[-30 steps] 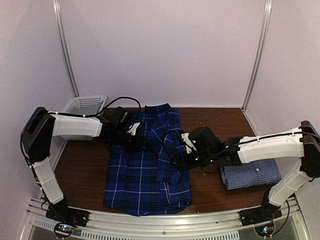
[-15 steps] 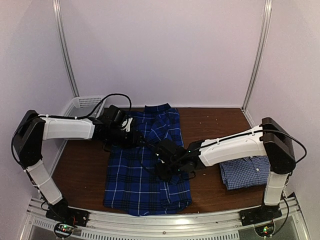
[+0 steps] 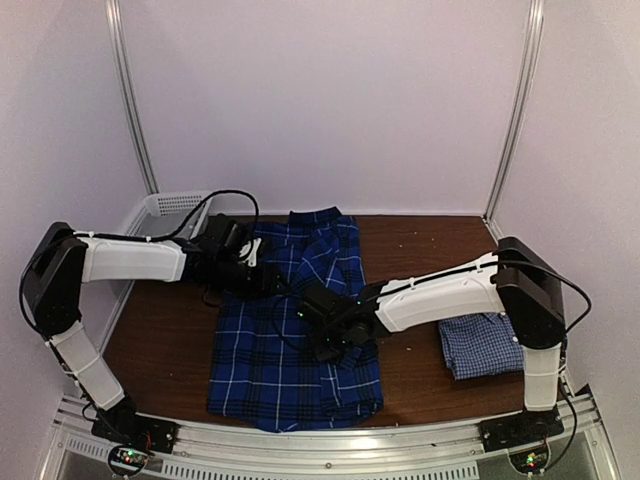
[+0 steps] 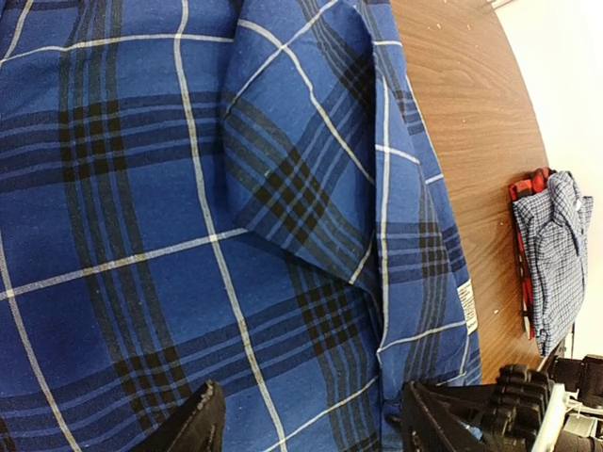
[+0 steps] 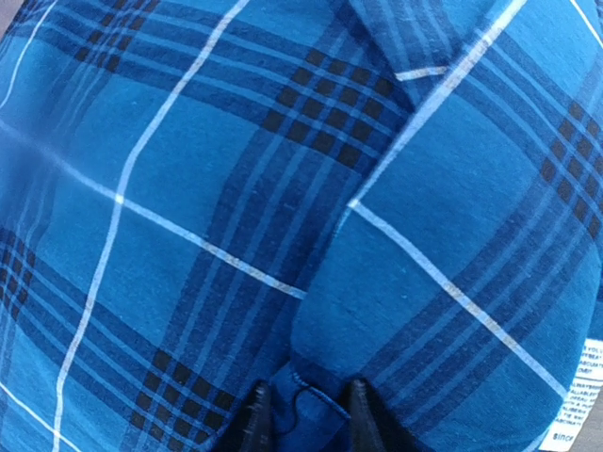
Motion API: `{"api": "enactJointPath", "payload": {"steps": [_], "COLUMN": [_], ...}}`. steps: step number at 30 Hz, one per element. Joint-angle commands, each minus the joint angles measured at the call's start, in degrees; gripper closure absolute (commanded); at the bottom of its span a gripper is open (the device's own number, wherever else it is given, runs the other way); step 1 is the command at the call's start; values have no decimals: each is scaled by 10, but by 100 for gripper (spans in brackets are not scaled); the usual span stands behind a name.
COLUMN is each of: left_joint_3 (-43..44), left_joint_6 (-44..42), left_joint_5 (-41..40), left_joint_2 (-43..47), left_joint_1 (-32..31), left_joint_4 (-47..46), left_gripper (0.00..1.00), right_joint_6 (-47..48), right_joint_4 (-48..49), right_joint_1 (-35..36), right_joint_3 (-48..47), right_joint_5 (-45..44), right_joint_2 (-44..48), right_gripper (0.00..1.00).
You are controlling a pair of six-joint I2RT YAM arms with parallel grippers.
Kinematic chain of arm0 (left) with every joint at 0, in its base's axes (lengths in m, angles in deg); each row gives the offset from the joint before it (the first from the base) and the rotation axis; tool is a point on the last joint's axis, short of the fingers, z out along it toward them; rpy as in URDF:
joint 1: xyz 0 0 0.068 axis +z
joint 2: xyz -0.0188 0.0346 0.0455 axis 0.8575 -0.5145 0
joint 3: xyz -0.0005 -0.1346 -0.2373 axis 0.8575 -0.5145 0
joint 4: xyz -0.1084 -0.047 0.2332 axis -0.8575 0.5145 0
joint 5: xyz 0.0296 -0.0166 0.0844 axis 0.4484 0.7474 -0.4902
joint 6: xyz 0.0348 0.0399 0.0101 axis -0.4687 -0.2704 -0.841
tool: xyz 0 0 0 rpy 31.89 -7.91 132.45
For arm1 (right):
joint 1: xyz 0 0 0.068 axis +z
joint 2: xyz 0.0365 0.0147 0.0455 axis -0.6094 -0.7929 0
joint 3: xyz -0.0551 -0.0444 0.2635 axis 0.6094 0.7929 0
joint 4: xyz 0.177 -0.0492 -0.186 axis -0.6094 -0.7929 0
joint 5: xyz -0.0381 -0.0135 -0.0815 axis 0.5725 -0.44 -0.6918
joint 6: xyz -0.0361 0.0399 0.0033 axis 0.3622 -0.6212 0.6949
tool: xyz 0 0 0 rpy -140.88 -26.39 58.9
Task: Fold and stack the long sleeve shirts
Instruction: Smooth out the 1/3-folded shirt at the center of the board.
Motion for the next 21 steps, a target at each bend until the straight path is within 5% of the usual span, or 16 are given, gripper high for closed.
{"api": "enactJointPath", "payload": {"steps": [1,6,13,21], "left_joint_3": [-9,-13,-14,-13], "left_joint_6": [-7,-10,-18,-34], "left_joint_5": [-7,-6,-1,18], "left_joint_2": [17,16,16,8], "left_joint_1": [6,7,13,21], "left_joint_4": [-26,-29,-36,-38], "left_gripper": [35,35,35,35], "right_joint_6": [-1,2,3,-59], "right_joint_4": [-30,-48,-39,84], "right_joint_1": [1,1,-2,-23], "right_joint_3": [-14,-25,-36,-16], "right_joint_5": [-22,-20,35,152], "right_joint_2": [-1,19,84,150], "right_gripper": [78,94,98,99]}}
